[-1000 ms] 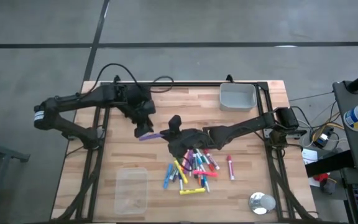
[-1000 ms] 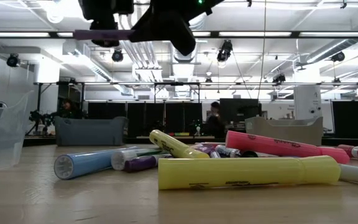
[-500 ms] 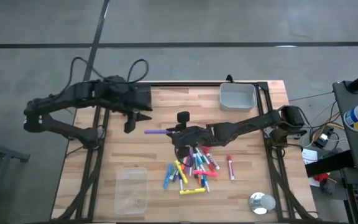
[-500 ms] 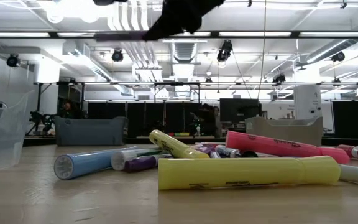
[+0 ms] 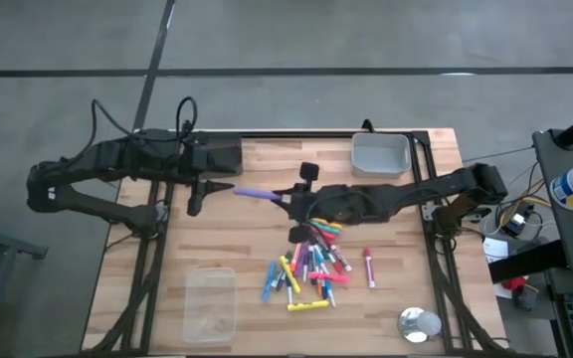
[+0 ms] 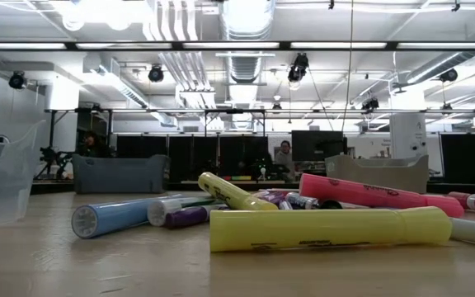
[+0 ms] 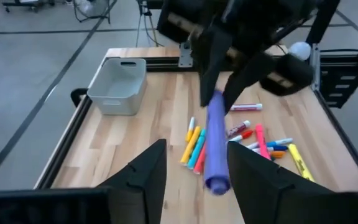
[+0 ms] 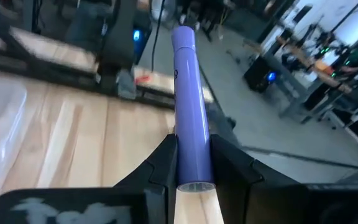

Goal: Pick & Place Markers
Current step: Put the violet highlighter pen into the black bin

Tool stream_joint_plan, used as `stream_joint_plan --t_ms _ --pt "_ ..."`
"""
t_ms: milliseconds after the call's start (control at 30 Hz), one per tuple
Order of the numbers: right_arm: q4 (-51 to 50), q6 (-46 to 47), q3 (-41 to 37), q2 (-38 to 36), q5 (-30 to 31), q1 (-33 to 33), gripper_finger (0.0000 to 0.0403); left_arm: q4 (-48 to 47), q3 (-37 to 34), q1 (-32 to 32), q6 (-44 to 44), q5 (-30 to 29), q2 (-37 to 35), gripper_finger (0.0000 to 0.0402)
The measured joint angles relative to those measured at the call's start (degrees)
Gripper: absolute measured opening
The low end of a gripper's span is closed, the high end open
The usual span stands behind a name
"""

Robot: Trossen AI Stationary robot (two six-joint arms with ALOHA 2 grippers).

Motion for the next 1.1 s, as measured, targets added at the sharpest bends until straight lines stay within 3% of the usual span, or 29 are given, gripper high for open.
stream_joint_plan --t_ms 1100 --pt "4.71 -0.70 0.00 -1.51 -0.39 -2.42 0.0070 6.23 -1.44 -0.07 -5.08 1.46 3.39 0.0161"
